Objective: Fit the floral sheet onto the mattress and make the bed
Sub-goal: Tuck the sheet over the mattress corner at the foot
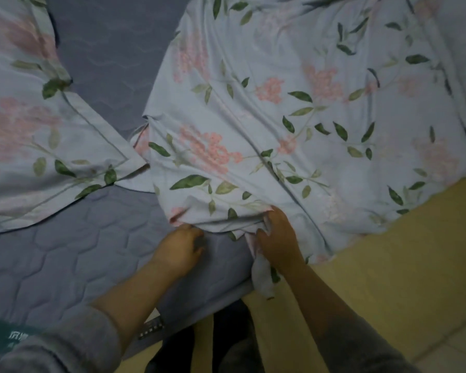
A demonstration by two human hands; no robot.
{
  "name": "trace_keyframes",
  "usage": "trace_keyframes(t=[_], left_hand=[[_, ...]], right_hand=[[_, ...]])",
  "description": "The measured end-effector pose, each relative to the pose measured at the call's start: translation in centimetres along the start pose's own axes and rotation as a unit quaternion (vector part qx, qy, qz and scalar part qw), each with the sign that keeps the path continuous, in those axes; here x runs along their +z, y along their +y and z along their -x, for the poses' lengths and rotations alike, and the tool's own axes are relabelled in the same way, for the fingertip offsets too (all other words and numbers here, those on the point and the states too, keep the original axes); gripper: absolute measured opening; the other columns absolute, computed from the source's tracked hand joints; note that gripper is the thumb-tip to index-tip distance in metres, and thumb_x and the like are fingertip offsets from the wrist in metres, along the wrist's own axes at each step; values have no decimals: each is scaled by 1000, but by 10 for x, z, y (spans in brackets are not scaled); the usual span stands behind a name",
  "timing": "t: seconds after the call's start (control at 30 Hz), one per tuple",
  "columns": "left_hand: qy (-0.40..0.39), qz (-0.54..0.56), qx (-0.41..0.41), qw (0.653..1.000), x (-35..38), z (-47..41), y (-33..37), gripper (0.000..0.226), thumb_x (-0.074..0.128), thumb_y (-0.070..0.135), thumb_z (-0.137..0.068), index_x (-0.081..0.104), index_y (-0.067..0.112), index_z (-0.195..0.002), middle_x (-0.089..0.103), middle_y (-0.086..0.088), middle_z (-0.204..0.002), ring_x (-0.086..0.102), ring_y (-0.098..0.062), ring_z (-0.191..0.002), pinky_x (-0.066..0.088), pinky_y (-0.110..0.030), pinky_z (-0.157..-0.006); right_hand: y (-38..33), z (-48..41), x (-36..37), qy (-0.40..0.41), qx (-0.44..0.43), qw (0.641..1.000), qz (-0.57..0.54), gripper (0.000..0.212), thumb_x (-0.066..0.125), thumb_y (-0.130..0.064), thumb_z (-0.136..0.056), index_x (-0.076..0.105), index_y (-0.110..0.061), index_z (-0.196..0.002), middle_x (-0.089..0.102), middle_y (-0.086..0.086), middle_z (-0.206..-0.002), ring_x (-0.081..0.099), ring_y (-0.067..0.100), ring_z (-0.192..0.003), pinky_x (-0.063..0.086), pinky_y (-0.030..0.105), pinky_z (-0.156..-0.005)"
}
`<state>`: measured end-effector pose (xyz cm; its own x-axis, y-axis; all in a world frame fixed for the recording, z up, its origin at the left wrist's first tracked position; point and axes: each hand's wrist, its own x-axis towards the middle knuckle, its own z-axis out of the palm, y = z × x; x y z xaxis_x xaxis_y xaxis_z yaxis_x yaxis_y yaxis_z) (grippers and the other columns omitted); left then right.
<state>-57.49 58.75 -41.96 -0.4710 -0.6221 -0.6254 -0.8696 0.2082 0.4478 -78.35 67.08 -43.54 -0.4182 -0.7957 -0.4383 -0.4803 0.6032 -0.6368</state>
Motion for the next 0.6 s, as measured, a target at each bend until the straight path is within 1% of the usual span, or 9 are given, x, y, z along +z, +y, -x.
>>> trace_keyframes(t=[0.13, 0.23, 0.27, 0.33, 0.4, 0.43, 0.5, 0.53, 0.6], left_hand=[[21, 20, 47, 998, -11, -21, 43, 39, 53, 27, -86, 60, 11, -121, 56, -15, -121, 57, -30, -109, 44, -29, -89], [19, -1, 59, 998, -15, -37, 66, 45, 55, 27, -85, 56, 10, -126, 54, -13, -123, 55, -31, -110, 45, -31, -89], [18, -10, 58, 998, -13, -43, 71, 45, 59, 24, -86, 55, 11, -128, 53, -12, -125, 55, -29, -110, 46, -32, -90], [14, -24, 63, 998, -6, -52, 82, 47, 63, 22, -84, 53, 12, -129, 52, -11, -127, 55, -29, -110, 47, -35, -90], [1, -45, 68, 997, 3, -58, 90, 49, 64, 24, -84, 52, 13, -130, 50, -11, -128, 53, -30, -112, 46, -36, -92], [-7, -53, 70, 996, 8, -61, 94, 50, 65, 25, -84, 52, 14, -131, 49, -11, -129, 53, -31, -114, 45, -36, -92], [-20, -63, 70, 995, 18, -64, 98, 49, 65, 27, -84, 53, 14, -130, 49, -11, -128, 53, -31, -114, 45, -36, -92], [-23, -64, 70, 995, 23, -64, 99, 48, 65, 28, -84, 54, 13, -128, 50, -12, -127, 53, -32, -113, 46, -37, -92], [-22, -65, 74, 995, 31, -65, 99, 42, 65, 26, -84, 59, 10, -122, 52, -14, -124, 54, -34, -110, 46, -37, -89]], right_hand=[[12, -29, -83, 127, 35, 991, -29, 63, 49, -30, -77, 46, 1, -132, 49, 19, -134, 44, 30, -125, 34, 37, -107], [33, -47, -133, 200, 115, 971, -55, 50, 49, -32, -73, 52, 1, -111, 54, 17, -116, 51, 32, -112, 42, 46, -99], [45, -51, -140, 208, 149, 966, -44, 44, 49, -33, -73, 51, -1, -103, 52, 16, -109, 51, 33, -108, 42, 48, -96], [68, -51, -139, 198, 208, 958, 28, 48, 48, -36, -78, 54, 2, -107, 51, 22, -115, 48, 38, -113, 39, 47, -99], [81, -40, -117, 230, 185, 951, 88, 44, 52, -31, -83, 61, 5, -107, 54, 29, -118, 52, 42, -110, 40, 47, -98], [81, -31, -104, 223, 162, 958, 81, 37, 57, -25, -83, 64, 5, -104, 57, 28, -114, 54, 40, -106, 43, 44, -95], [72, -15, -79, 104, 134, 985, 26, 31, 65, -17, -82, 63, -1, -109, 58, 20, -112, 55, 34, -105, 42, 35, -90], [73, -8, -65, 23, 124, 992, 22, 40, 67, -20, -82, 59, -4, -117, 56, 18, -118, 53, 32, -111, 41, 34, -93], [78, 0, -37, -66, 107, 987, 98, 69, 68, -33, -81, 40, -10, -139, 38, 18, -141, 37, 33, -130, 34, 40, -106]])
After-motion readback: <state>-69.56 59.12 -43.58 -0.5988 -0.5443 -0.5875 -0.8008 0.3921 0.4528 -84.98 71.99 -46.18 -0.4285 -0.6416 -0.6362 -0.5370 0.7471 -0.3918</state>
